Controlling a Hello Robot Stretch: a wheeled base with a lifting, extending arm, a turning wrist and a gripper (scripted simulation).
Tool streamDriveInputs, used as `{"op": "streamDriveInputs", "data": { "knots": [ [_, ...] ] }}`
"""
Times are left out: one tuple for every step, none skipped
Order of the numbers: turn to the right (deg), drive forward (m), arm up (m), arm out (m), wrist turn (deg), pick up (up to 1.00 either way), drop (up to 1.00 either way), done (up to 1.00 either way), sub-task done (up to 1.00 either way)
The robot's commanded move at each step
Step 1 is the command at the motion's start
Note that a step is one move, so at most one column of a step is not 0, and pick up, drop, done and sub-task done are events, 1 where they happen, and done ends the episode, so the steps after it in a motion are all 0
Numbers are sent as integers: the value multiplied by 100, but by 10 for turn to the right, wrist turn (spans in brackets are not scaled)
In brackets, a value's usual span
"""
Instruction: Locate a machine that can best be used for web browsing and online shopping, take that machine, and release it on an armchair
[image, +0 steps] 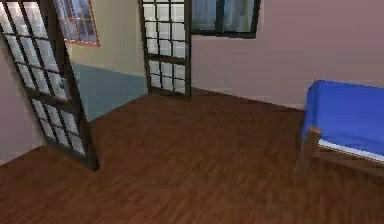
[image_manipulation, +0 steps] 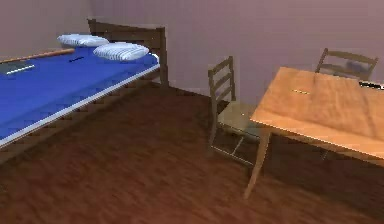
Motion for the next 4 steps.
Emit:
{"op": "streamDriveInputs", "data": {
  "knots": [
    [-90,0,0,0,0,0,0,0,0],
    [0,100,0,0,0,0,0,0,0],
    [-30,0,0,0,0,0,0,0,0],
    [0,50,0,0,0,0,0,0,0]
  ]
}}
